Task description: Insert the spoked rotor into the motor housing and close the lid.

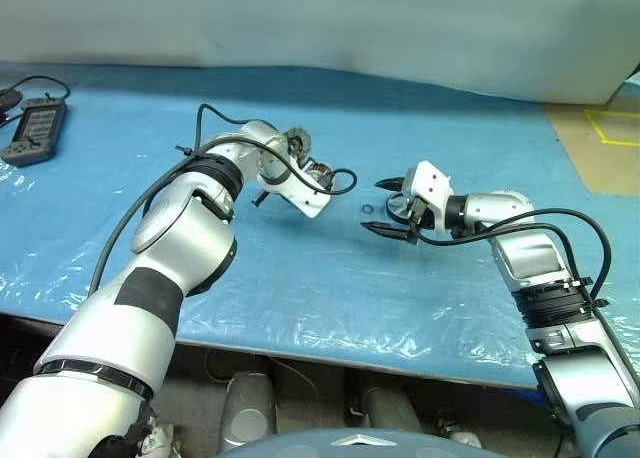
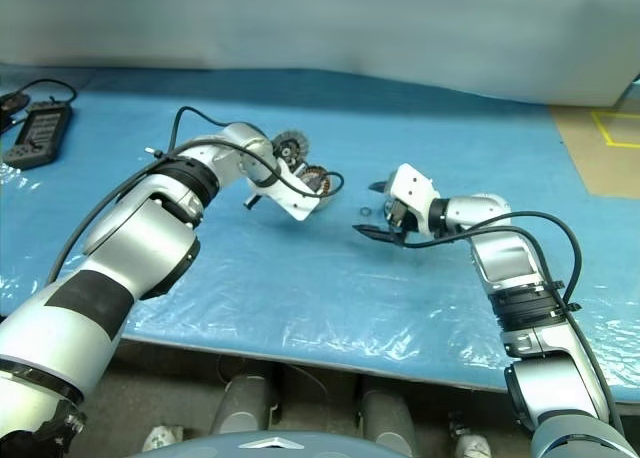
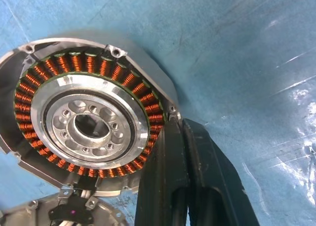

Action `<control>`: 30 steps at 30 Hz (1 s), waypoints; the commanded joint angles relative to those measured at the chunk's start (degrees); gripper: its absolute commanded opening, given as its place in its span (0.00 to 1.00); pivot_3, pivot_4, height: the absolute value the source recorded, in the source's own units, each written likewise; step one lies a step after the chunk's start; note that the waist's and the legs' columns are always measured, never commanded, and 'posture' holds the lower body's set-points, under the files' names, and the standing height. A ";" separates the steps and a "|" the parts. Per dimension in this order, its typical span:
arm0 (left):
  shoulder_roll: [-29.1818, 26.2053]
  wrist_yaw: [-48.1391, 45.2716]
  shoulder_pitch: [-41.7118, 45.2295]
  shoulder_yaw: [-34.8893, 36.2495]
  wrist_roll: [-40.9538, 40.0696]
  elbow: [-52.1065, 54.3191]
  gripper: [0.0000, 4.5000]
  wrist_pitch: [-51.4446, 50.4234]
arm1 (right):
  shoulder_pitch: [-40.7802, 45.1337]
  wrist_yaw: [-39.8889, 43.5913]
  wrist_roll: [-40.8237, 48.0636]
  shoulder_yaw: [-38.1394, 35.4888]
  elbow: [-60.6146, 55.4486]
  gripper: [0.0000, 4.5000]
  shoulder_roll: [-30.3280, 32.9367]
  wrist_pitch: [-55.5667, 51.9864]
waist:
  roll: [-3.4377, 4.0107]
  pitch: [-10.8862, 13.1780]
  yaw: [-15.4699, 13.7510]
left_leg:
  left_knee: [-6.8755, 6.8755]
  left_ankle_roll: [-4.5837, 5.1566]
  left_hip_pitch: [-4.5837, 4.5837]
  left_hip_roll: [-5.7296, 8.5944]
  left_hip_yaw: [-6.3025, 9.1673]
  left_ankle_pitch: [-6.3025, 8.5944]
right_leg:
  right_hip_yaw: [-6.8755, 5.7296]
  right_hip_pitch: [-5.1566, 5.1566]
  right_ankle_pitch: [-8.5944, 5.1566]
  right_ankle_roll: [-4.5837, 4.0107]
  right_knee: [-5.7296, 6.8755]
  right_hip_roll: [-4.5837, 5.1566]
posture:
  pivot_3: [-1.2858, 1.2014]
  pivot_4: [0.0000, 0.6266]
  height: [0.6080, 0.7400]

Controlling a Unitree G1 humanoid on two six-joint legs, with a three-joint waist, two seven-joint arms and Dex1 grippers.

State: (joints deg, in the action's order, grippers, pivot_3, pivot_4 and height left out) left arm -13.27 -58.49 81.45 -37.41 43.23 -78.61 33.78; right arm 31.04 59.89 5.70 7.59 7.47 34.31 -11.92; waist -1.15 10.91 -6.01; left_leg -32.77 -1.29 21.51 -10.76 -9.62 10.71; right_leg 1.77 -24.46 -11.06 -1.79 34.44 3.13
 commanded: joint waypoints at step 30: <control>-0.18 -13.02 6.50 2.69 -4.10 1.25 0.01 12.79 | 2.56 0.50 0.37 0.20 2.78 1.00 -0.16 2.64 | -0.07 0.15 0.12 | 0.00 -0.09 0.80 -0.04 0.02 -0.22 | -0.16 -0.77 0.00 0.00 0.20 -0.02 | 0.52 0.24 1.00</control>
State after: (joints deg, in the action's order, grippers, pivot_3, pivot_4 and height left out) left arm -12.75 -70.62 85.92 -36.08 41.02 -79.51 44.98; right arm 32.72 60.36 5.68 8.02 10.57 34.28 -10.31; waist -1.22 11.06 -5.89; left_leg -32.77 -1.38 22.31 -10.80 -9.60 10.49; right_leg 1.60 -25.22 -11.06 -1.79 34.64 3.10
